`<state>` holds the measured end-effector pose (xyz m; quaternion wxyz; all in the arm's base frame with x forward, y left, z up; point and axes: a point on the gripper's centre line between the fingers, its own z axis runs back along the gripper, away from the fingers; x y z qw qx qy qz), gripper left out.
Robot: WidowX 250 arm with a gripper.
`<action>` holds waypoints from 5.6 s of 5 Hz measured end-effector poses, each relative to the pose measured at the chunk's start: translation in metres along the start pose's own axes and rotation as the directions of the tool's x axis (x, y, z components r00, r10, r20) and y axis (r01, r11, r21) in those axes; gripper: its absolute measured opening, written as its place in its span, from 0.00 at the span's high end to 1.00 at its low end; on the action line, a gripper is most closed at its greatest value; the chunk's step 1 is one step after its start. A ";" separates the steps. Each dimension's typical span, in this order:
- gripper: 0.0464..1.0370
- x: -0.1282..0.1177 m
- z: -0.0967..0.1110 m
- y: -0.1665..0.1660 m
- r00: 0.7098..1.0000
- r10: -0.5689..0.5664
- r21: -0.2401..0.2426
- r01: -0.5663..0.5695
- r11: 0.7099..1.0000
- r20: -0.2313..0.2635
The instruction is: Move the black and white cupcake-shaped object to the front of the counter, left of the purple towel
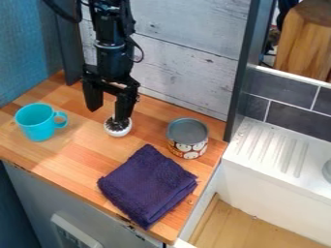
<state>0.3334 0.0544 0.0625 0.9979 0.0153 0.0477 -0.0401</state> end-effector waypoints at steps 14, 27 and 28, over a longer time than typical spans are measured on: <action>0.80 -0.079 -0.028 0.000 0.967 0.115 0.023 -0.113 0.993 -0.227; 0.03 -0.047 0.038 0.051 0.990 0.141 0.138 -0.143 0.980 0.025; 0.03 -0.042 0.023 0.064 0.985 0.167 0.159 -0.159 0.974 -0.036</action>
